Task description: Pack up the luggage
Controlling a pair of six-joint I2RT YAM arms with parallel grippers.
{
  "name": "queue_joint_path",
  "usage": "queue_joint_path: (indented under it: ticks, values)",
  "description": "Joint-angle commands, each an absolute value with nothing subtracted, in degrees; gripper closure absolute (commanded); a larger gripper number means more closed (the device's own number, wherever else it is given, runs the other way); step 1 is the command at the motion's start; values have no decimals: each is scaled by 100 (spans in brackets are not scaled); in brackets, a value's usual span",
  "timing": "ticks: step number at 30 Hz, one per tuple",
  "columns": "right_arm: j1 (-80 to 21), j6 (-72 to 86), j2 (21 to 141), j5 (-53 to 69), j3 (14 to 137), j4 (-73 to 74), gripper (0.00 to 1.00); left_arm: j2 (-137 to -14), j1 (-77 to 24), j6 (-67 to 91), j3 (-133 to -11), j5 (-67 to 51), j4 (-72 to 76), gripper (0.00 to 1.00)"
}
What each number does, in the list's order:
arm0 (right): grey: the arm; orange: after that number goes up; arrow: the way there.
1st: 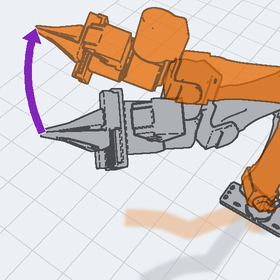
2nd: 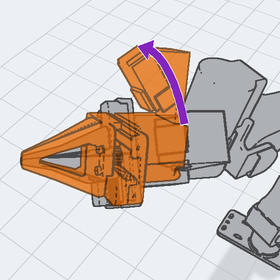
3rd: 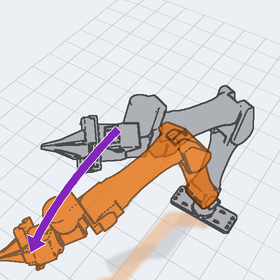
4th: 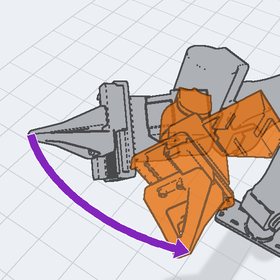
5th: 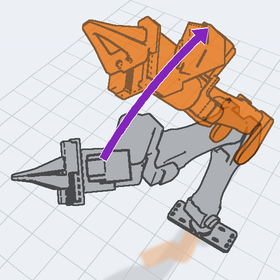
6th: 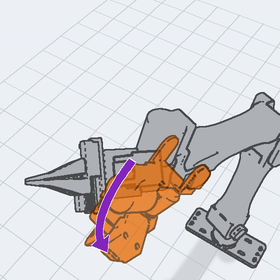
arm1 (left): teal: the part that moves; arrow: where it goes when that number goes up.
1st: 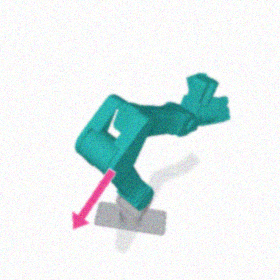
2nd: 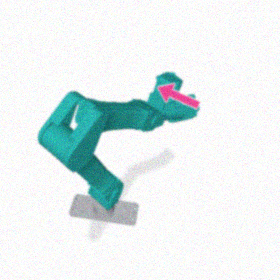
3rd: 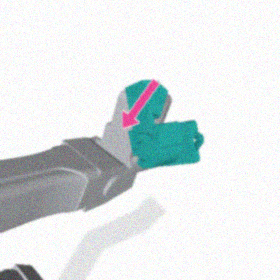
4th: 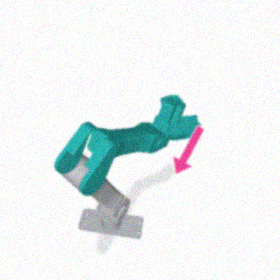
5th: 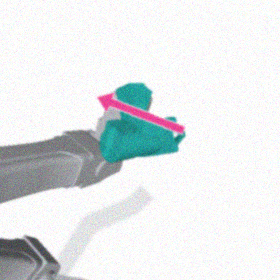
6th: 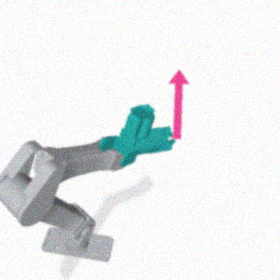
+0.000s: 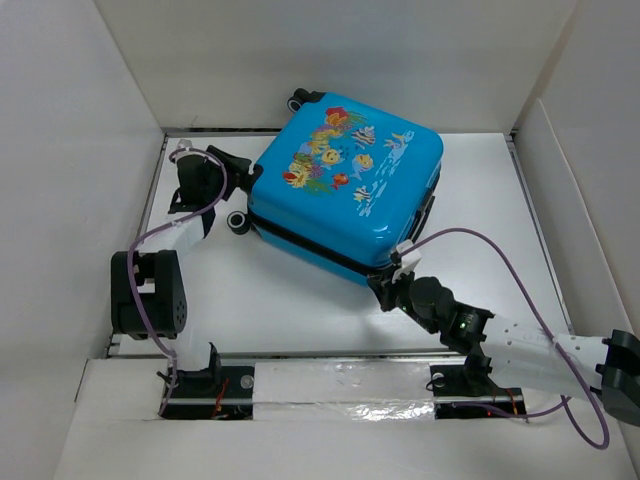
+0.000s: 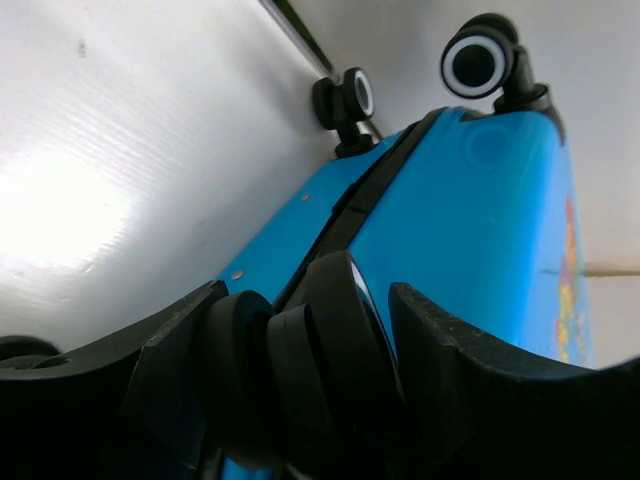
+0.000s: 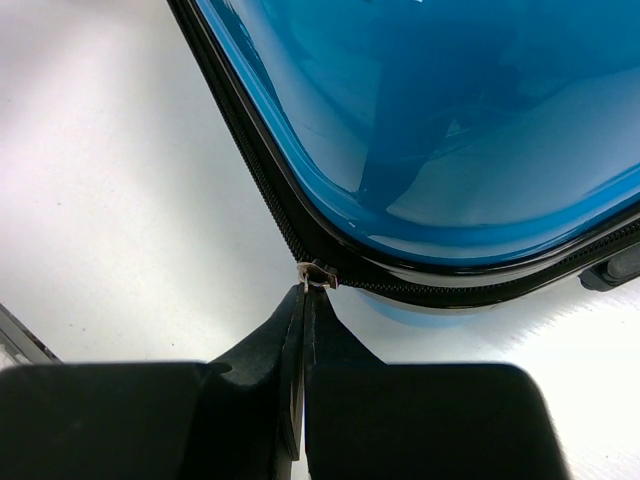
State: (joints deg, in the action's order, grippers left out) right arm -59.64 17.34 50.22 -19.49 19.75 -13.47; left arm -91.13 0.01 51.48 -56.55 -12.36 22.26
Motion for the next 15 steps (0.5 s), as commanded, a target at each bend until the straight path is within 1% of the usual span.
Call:
queue_joint_path:
  ticks: [1,3,4,5,6,7,8,9,11,15]
  values:
    - [-6064,1723,4895,-1521,1960,-1556,100,-9175,0,5702,-5722,-1318,3276,46]
    - [-6064,1696,4939,-1529,1986,-1529,100,-9228,0,5870,-5695,-1380,3462,50]
    - [-6064,1696,4948,-1529,2004,-1521,100,-9255,0,5993,-5687,-1406,3550,55]
    - [-6012,1688,4966,-1529,2013,-1512,100,-9272,0,6064,-5678,-1424,3612,58]
    - [-6012,1679,4983,-1538,2021,-1512,100,-9281,0,6151,-5599,-1433,3708,64]
    - [-6012,1670,4983,-1538,2030,-1503,100,-9264,0,6231,-5538,-1485,3961,86]
    - [-6012,1653,5001,-1529,2048,-1494,100,-9211,0,6345,-5468,-1494,4077,95]
    - [-5960,1652,5010,-1512,2074,-1468,100,-9167,0,6372,-5319,-1485,4174,100]
    - [-5907,1609,5019,-1494,2100,-1442,100,-9019,0,6398,-5125,-1494,4498,100]
    - [-5635,1486,4966,-1179,2171,-1406,100,-8509,-87,6277,-4221,-1372,5395,100]
